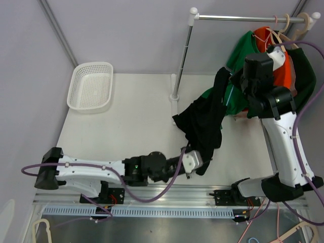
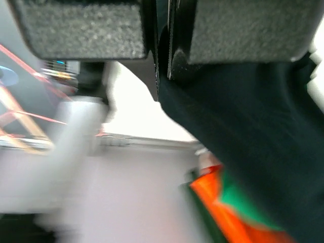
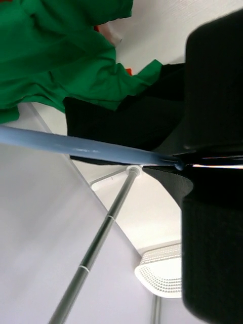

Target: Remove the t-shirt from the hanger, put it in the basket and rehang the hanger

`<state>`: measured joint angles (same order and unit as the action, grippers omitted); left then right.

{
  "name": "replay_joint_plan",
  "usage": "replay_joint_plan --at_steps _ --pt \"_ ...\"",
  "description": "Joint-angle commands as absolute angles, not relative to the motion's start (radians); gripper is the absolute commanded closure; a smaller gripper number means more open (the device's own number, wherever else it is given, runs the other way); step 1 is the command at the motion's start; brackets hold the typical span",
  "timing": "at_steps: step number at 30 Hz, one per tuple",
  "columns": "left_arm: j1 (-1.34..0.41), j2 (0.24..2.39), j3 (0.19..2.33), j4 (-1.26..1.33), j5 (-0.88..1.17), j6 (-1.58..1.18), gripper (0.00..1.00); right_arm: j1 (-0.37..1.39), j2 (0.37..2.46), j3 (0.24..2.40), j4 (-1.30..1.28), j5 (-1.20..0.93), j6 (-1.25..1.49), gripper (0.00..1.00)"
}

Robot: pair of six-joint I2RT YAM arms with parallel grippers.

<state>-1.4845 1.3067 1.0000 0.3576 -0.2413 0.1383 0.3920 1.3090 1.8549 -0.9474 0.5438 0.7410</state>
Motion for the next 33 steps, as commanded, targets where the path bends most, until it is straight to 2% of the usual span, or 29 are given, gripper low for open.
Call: replay_joint_plan --at_steps 1,4,7,12,13,15,19,23,24,27,30,33 --pt "-1.627 1.23 0.941 0.392 -0.212 0.173 0.99 0.399 1.426 2.04 -1.029 0.511 0.697 1.0" --pt "-1.693 1.242 0.826 0.519 -0.183 0.098 0.99 0.399 1.581 2.267 -1.174 0.419 0.631 1.0" --pt "-1.697 1.276 0.741 0.606 -0.241 0.069 1.0 0.394 1.683 2.425 -1.288 0.345 0.569 1.0" --pt "-1.692 1.262 0.747 0.641 -0.308 0.123 0.99 0.379 1.66 2.341 -1.269 0.183 0.5 1.0" --pt "-1.683 1.264 0.774 0.624 -0.345 0.123 0.99 0.383 1.635 2.31 -1.266 0.079 0.491 1.0" --pt "-1.606 1.284 0.845 0.514 -0.416 0.054 0.99 0.42 1.591 2.255 -1.25 0.011 0.47 1.0" --pt "-1.399 1.267 0.91 0.349 -0.356 -0.159 0.99 0.495 1.45 2.11 -1.278 0.06 0.454 1.0" --pt "-1.237 1.244 1.032 0.105 -0.435 -0.296 0.99 0.499 1.319 2.032 -1.281 0.148 0.405 1.0" --pt "-1.212 1.229 1.063 -0.026 -0.469 -0.372 0.99 0.499 1.309 2.036 -1.232 0.173 0.375 1.0" --pt "-1.094 1.174 1.088 -0.132 -0.439 -0.436 0.99 0.499 1.269 2.008 -1.03 0.257 0.332 1.0" --pt "-0.964 1.092 1.144 -0.215 -0.339 -0.423 0.99 0.499 1.272 1.967 -0.834 0.319 0.247 1.0" --pt "-0.816 1.097 1.317 -0.346 -0.217 -0.385 0.99 0.497 1.324 1.967 -0.717 0.373 0.163 1.0"
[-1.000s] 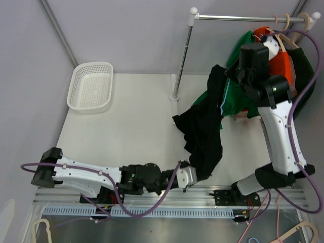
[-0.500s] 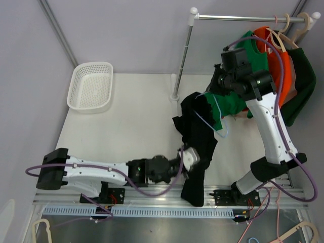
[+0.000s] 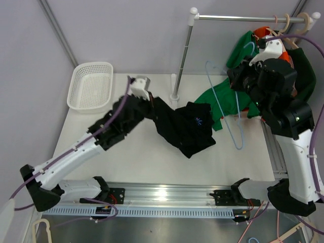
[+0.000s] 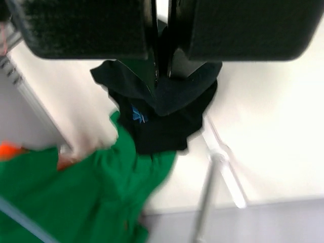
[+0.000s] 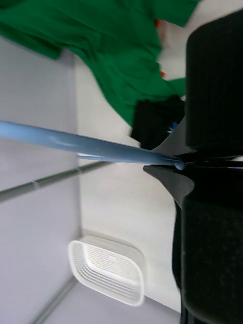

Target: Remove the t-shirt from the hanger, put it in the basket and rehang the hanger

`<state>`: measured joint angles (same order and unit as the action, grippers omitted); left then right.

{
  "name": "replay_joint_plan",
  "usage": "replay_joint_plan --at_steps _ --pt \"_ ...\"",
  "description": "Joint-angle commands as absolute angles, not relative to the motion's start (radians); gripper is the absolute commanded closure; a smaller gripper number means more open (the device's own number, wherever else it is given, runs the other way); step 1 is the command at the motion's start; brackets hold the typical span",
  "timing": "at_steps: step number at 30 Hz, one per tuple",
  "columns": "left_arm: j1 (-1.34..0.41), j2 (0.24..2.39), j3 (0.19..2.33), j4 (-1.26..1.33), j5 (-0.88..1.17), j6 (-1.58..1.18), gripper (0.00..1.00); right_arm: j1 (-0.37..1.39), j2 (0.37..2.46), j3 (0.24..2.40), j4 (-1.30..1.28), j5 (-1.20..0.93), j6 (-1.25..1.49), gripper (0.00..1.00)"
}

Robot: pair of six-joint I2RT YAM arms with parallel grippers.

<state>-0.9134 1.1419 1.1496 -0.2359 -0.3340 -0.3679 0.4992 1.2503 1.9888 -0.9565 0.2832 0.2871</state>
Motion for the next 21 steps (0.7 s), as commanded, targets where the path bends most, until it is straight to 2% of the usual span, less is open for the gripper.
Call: replay_joint_plan --at_steps 1,5,6,10,12,15,16,17,21 --pt "-0.784 1.107 1.403 -0.365 -0.19 -0.367 0.99 0.497 1.341 1.968 -0.689 0.374 0.141 1.0" --pt "-0.626 1.262 1.653 -0.411 -0.1 -0.315 0.99 0.476 1.439 1.999 -0.556 0.295 0.087 1.0" --pt "-0.609 1.302 1.812 -0.44 -0.092 -0.307 0.99 0.465 1.463 2.019 -0.525 0.267 0.071 1.0" --pt "-0.528 1.477 2.095 -0.456 -0.086 -0.221 0.99 0.446 1.635 2.225 -0.557 0.252 0.057 1.0" --pt "-0.459 1.537 2.164 -0.417 -0.031 -0.189 0.99 0.442 1.706 2.304 -0.528 0.253 0.038 1.0" --pt "-0.326 1.6 2.279 -0.305 0.148 -0.228 0.99 0.423 1.735 2.283 -0.422 0.281 0.023 1.0" --pt "-0.264 1.664 2.407 -0.287 0.181 -0.236 0.99 0.395 1.744 2.287 -0.408 0.273 0.038 1.0" --pt "-0.235 1.696 2.446 -0.27 0.21 -0.251 0.99 0.378 1.755 2.292 -0.394 0.259 0.047 1.0" --pt "-0.094 1.782 2.511 -0.088 0.273 -0.35 0.99 0.313 1.825 2.318 -0.307 0.18 0.086 1.0"
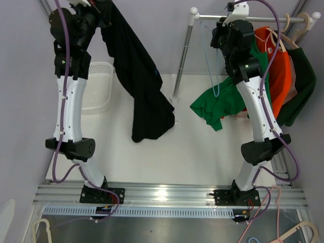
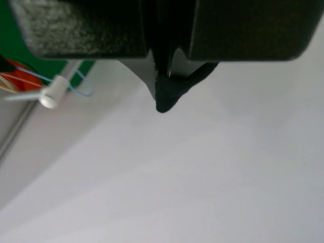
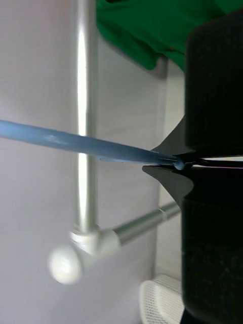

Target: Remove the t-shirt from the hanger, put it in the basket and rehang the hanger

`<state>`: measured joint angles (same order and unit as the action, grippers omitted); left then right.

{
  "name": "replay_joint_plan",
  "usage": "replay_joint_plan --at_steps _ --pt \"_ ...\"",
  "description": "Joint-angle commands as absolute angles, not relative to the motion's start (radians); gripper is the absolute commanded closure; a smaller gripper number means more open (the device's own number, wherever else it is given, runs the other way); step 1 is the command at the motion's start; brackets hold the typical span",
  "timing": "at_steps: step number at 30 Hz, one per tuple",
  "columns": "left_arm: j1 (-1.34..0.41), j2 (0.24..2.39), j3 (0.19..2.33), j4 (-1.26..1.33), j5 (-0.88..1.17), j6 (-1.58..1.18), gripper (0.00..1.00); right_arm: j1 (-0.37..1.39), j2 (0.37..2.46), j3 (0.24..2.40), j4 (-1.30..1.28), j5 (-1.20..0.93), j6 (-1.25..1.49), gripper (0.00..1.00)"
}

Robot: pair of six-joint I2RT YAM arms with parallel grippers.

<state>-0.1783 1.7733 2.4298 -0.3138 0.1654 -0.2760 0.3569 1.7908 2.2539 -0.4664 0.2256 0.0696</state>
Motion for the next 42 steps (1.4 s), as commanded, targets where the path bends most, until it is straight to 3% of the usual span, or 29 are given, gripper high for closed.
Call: replay_joint_plan --at_steps 1,8,14,18,22,29,35,36,37,38,39,41,42 --pt "-0.04 1.798 2.499 -0.04 0.252 -0.383 0.99 0.302 1.842 2.333 -0.302 0.164 0.093 1.0" --pt "0.189 1.911 2.576 0.213 0.195 -0.492 0.99 0.249 2.043 2.578 -0.347 0.057 0.15 1.0" --pt "0.276 1.907 2.502 0.129 0.118 -0.458 0.99 0.249 2.079 2.527 -0.31 0.012 0.183 1.0" --pt "0.293 1.818 2.312 0.139 0.107 -0.472 1.0 0.25 2.068 2.468 -0.304 -0.047 0.196 1.0" --pt "0.285 1.743 1.986 0.204 0.049 -0.515 0.99 0.255 2.069 2.442 -0.305 -0.077 0.199 1.0" --pt "0.255 1.661 1.708 0.184 -0.101 -0.52 0.99 0.291 2.072 2.424 -0.341 -0.13 0.18 1.0" --pt "0.249 1.693 1.721 0.051 -0.141 -0.555 0.99 0.314 2.019 2.356 -0.334 -0.161 0.172 1.0" --pt "0.247 1.721 1.733 0.008 -0.141 -0.557 0.99 0.318 2.016 2.358 -0.34 -0.164 0.175 0.95" --pt "0.241 1.738 1.78 -0.041 -0.144 -0.558 0.99 0.318 2.01 2.358 -0.354 -0.163 0.175 0.8" --pt "0.239 1.759 1.802 -0.081 -0.149 -0.558 0.93 0.318 2.006 2.356 -0.36 -0.147 0.176 0.53" --pt "0.239 1.804 1.869 -0.159 -0.144 -0.558 0.73 0.319 1.997 2.353 -0.367 -0.141 0.173 0.49" --pt "0.238 1.844 1.9 -0.224 -0.123 -0.555 0.64 0.318 1.985 2.342 -0.371 -0.137 0.17 0.41" --pt "0.236 1.873 1.939 -0.294 -0.136 -0.558 0.46 0.319 1.979 2.332 -0.371 -0.137 0.166 0.39"
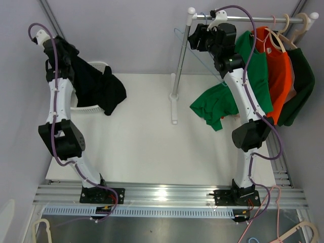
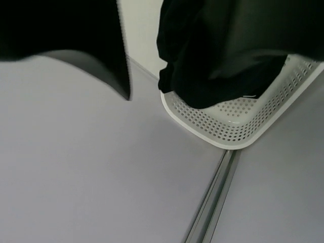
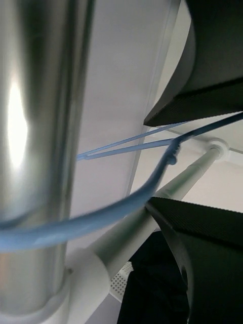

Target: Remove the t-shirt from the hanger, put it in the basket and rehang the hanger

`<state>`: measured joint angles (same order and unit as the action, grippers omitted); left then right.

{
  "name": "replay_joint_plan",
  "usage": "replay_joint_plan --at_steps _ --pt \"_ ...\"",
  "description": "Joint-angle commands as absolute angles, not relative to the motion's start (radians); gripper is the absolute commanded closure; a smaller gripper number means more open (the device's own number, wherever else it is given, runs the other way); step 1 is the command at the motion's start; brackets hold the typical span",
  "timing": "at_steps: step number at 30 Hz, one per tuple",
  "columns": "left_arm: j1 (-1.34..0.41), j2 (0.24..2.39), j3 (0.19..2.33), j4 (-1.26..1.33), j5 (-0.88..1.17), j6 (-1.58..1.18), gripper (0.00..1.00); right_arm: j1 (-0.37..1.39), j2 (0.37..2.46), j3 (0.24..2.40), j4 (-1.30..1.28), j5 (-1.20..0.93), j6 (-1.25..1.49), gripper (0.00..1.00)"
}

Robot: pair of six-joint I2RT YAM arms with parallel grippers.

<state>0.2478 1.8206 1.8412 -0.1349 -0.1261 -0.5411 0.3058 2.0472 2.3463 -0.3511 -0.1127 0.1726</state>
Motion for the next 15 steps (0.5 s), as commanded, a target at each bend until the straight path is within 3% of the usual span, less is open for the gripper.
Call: replay_joint_plan --at_steps 1,3,7,11,12,15 --pt "0.236 1.881 1.95 -0.305 -0.141 -0.563 0.36 0.319 1.971 2.324 -0.37 -0.13 0.166 0.36" --pt "0.229 1.884 1.937 -0.301 -0.124 -0.54 0.22 0.318 1.945 2.294 -0.367 -0.121 0.16 0.35" --pt "0.201 1.942 1.982 -0.383 -0.166 -0.456 0.14 0.311 1.895 2.243 -0.36 -0.109 0.156 0.32" --pt "0.176 2.031 2.078 -0.564 -0.181 -0.411 0.09 0.302 1.841 2.197 -0.356 -0.103 0.164 0.23" --pt "0.161 2.043 2.101 -0.584 -0.181 -0.394 0.01 0.302 1.82 2.188 -0.354 -0.098 0.166 0.21" --pt "0.127 2.101 2.21 -0.688 -0.166 -0.344 0.01 0.301 1.79 2.151 -0.345 -0.098 0.167 0.17"
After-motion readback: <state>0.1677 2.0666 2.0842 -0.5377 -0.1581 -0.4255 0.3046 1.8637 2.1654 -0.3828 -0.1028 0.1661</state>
